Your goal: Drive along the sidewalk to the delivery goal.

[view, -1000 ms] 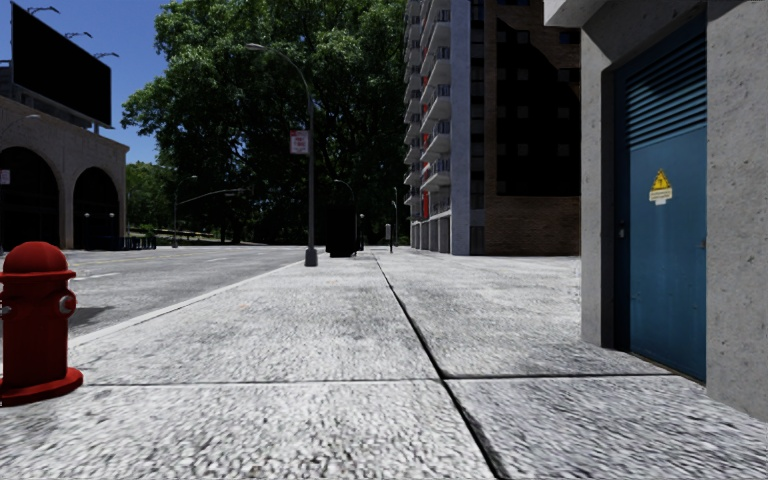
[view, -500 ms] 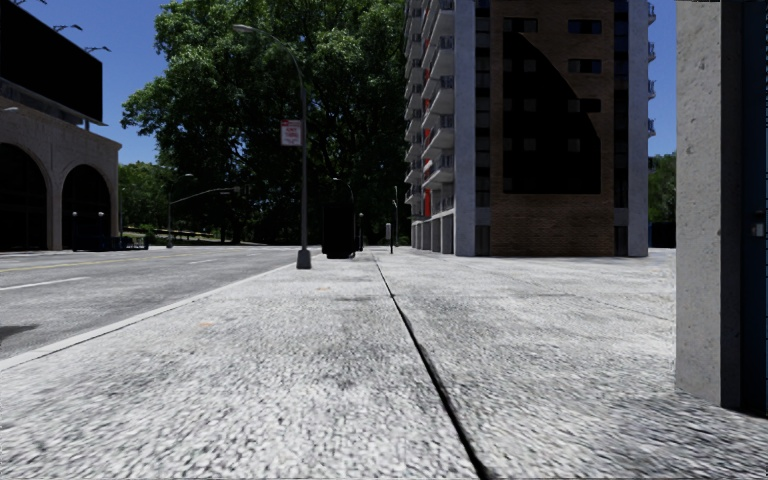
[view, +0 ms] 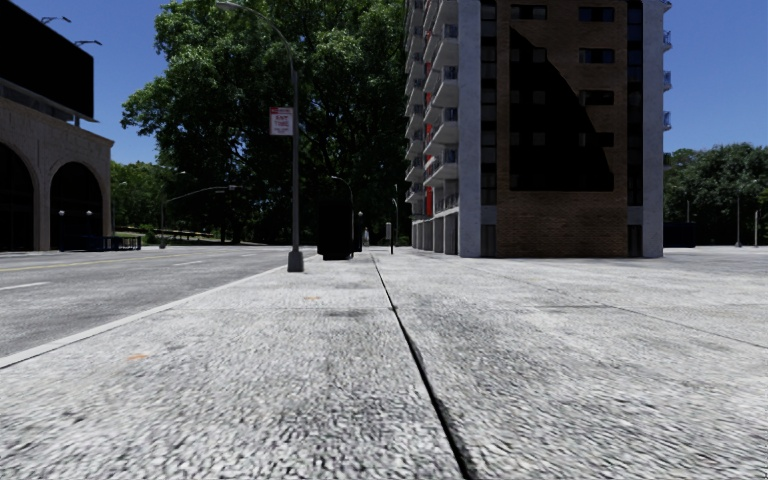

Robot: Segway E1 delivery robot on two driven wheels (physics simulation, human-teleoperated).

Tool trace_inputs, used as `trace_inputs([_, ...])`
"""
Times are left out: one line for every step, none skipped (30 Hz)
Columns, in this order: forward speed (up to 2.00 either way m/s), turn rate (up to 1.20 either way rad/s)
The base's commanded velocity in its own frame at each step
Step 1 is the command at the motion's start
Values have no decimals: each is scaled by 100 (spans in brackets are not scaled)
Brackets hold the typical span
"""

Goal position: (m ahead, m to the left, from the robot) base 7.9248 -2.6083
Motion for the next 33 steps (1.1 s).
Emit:
trace_inputs([200, 0])
trace_inputs([200, 0])
trace_inputs([200, 0])
trace_inputs([200, 0])
trace_inputs([200, 0])
trace_inputs([200, 0])
trace_inputs([200, 0])
trace_inputs([200, 0])
trace_inputs([200, 0])
trace_inputs([200, 0])
trace_inputs([200, 0])
trace_inputs([200, 0])
trace_inputs([200, 0])
trace_inputs([200, 0])
trace_inputs([200, 0])
trace_inputs([200, 0])
trace_inputs([200, 0])
trace_inputs([200, 0])
trace_inputs([200, 0])
trace_inputs([200, 0])
trace_inputs([200, 0])
trace_inputs([200, 0])
trace_inputs([200, 0])
trace_inputs([200, 0])
trace_inputs([200, 0])
trace_inputs([200, 0])
trace_inputs([200, 0])
trace_inputs([200, 0])
trace_inputs([200, 0])
trace_inputs([200, 0])
trace_inputs([200, 0])
trace_inputs([200, 0])
trace_inputs([200, 0])
